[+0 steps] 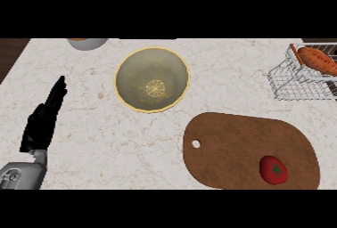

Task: Pick the sweet potato from the cutting board and place it in the tiered basket

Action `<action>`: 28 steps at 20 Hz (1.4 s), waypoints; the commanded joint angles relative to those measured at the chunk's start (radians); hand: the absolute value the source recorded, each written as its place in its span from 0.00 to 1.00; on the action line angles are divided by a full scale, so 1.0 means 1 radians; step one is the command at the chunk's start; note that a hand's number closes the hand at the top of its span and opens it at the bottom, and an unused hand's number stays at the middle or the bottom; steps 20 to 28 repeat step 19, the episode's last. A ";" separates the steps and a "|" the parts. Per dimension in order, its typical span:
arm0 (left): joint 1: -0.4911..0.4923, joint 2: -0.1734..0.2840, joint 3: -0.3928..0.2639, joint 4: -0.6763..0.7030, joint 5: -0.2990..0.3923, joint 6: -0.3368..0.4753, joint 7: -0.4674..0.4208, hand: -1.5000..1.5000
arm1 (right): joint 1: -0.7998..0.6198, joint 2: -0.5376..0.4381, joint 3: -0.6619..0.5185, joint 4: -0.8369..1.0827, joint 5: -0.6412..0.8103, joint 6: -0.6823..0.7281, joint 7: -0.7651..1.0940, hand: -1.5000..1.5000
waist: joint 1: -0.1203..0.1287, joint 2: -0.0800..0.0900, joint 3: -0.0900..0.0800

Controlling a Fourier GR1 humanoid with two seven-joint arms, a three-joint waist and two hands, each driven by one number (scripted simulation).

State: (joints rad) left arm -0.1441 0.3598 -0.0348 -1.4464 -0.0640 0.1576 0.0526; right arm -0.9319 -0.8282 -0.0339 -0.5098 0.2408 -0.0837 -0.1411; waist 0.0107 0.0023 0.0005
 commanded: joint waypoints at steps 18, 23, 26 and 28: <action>0.004 0.002 0.046 -0.034 -0.002 -0.045 0.025 0.50 | 0.314 -0.435 -0.353 0.242 -0.255 0.465 -0.247 0.00 | -0.015 0.001 0.002; -0.003 -0.002 0.061 0.008 -0.004 -0.036 -0.012 0.50 | 0.353 -0.429 -0.369 0.263 -0.269 0.484 -0.294 0.00 | -0.020 0.002 0.002; -0.003 -0.002 0.061 0.008 -0.004 -0.036 -0.012 0.50 | 0.353 -0.429 -0.369 0.263 -0.269 0.484 -0.294 0.00 | -0.020 0.002 0.002; -0.003 -0.002 0.061 0.008 -0.004 -0.036 -0.012 0.50 | 0.353 -0.429 -0.369 0.263 -0.269 0.484 -0.294 0.00 | -0.020 0.002 0.002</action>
